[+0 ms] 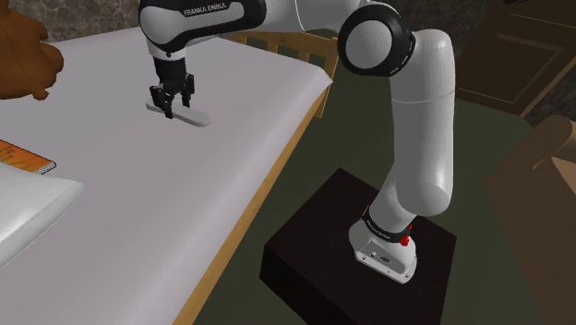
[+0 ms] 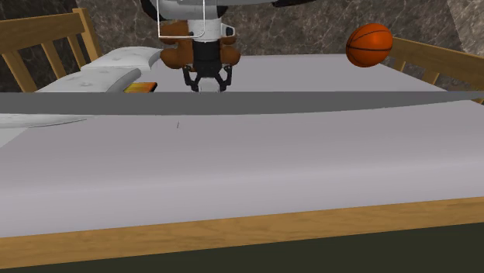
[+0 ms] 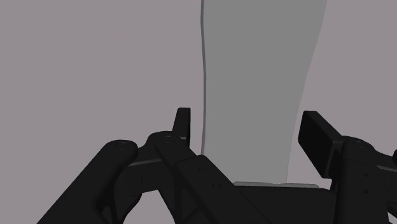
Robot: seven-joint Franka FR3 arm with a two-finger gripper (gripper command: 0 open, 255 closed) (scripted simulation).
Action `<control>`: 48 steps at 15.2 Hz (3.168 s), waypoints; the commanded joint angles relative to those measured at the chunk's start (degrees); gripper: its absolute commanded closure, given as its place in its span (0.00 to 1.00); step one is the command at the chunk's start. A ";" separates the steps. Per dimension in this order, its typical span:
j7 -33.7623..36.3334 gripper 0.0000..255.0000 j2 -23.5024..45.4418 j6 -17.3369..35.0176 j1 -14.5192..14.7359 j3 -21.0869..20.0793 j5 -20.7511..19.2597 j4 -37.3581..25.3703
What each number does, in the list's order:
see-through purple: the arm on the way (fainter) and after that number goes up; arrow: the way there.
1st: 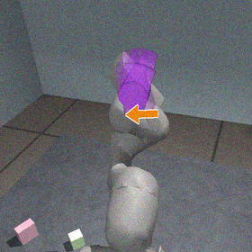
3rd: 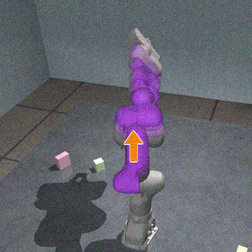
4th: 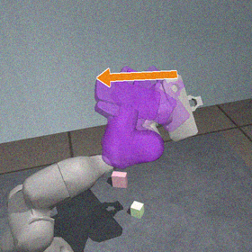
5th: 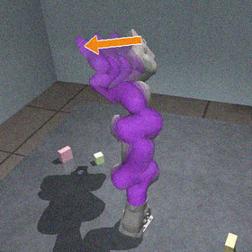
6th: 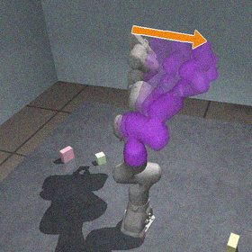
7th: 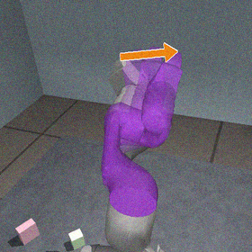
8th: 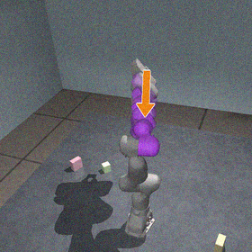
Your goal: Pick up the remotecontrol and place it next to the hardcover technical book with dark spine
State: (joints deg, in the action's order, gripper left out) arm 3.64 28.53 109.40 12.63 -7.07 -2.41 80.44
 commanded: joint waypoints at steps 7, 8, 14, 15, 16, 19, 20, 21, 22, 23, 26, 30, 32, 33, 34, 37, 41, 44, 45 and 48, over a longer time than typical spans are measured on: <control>8.89 1.00 7.92 -4.55 7.82 -1.57 -1.87 -12.52; 9.88 1.00 9.31 -5.44 8.86 -1.68 -2.10 -14.80; 15.09 1.00 22.13 -14.55 15.92 -1.85 -3.62 -36.83; 15.63 1.00 27.80 -19.02 17.79 -1.62 -3.95 -47.04; 15.74 1.00 26.52 -17.20 17.52 -1.63 -3.85 -43.93; 15.94 1.00 24.63 -13.37 17.01 -1.75 -3.80 -38.17; 15.99 1.00 24.27 -12.32 16.89 -1.77 -3.80 -36.74; 16.04 1.00 23.99 -11.33 16.78 -1.79 -3.80 -35.46; 16.08 1.00 23.78 -10.39 16.69 -1.80 -3.80 -34.31; 16.11 1.00 23.62 -9.50 16.60 -1.81 -3.81 -33.25; 16.21 1.00 23.41 -7.02 16.40 -1.81 -3.84 -30.54; 16.30 1.00 23.53 -4.35 16.22 -1.78 -3.90 -27.98; 16.30 1.00 23.53 -4.35 16.22 -1.78 -3.90 -27.97; 16.30 1.00 23.53 -4.35 16.22 -1.78 -3.90 -27.98; 16.30 1.00 23.53 -4.35 16.22 -1.78 -3.90 -27.98; 16.30 1.00 23.53 -4.35 16.22 -1.78 -3.90 -27.98; 16.31 0.00 23.52 -4.35 16.23 -1.78 -3.90 -27.97; 16.23 0.00 23.31 -6.11 16.31 -1.81 -3.85 -29.53; 16.15 0.00 23.27 -8.00 16.42 -1.82 -3.81 -31.39; 15.97 0.00 23.78 -11.84 16.74 -1.80 -3.78 -35.76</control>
State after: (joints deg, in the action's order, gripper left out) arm 19.56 52.05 98.59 29.18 -8.86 -6.18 45.90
